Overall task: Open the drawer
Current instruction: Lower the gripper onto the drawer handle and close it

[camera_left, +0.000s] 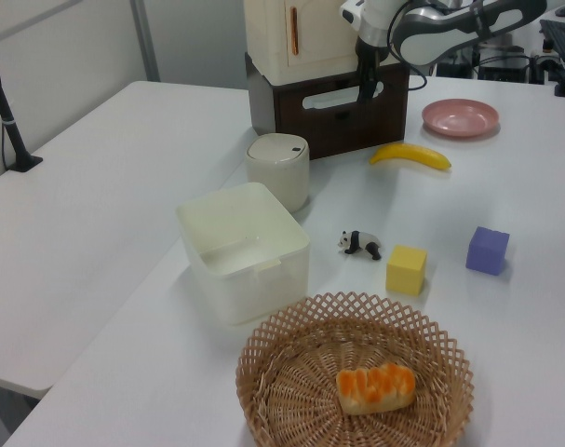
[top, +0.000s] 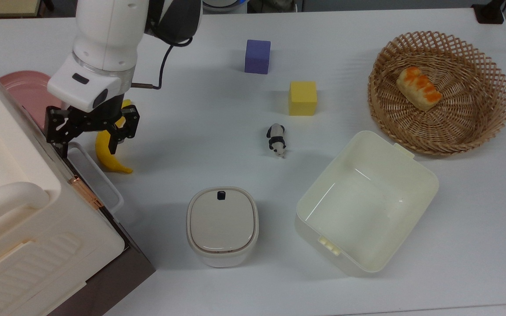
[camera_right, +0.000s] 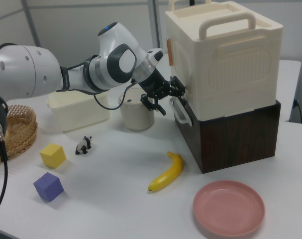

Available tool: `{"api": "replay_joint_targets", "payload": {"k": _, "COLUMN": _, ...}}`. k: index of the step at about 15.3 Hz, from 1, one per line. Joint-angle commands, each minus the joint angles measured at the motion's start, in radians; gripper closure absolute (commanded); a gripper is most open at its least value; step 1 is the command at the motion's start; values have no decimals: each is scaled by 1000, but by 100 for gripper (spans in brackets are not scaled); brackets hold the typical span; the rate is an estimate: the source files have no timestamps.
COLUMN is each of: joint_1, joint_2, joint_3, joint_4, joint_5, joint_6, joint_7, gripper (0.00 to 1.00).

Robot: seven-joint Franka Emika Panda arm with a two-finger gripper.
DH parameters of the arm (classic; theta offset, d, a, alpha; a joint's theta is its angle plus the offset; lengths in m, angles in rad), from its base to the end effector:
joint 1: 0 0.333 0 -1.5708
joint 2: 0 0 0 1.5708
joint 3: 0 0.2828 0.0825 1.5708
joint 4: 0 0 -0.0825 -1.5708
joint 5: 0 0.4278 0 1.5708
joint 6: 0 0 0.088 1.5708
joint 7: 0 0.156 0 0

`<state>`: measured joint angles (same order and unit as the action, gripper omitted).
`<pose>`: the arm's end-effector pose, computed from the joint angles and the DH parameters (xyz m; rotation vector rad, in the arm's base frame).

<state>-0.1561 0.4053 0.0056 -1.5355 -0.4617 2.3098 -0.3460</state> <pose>0.7441 -0.1385 0.3742 2.5866 0.5853 0.3454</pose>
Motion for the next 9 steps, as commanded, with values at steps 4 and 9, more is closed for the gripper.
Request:
{"api": "replay_joint_targets", "payload": {"k": 4, "joint_1": 56, "joint_2": 61, "joint_3": -9, "joint_4": 15, "joint_5": -51, "joint_6": 59, "joint_7": -16, "gripper": 14}}
{"api": "replay_joint_targets", "payload": {"k": 9, "joint_1": 61, "joint_2": 75, "joint_3": -9, "joint_4": 17, "joint_5": -64, "joint_6": 60, "joint_7": -13, "gripper": 32}}
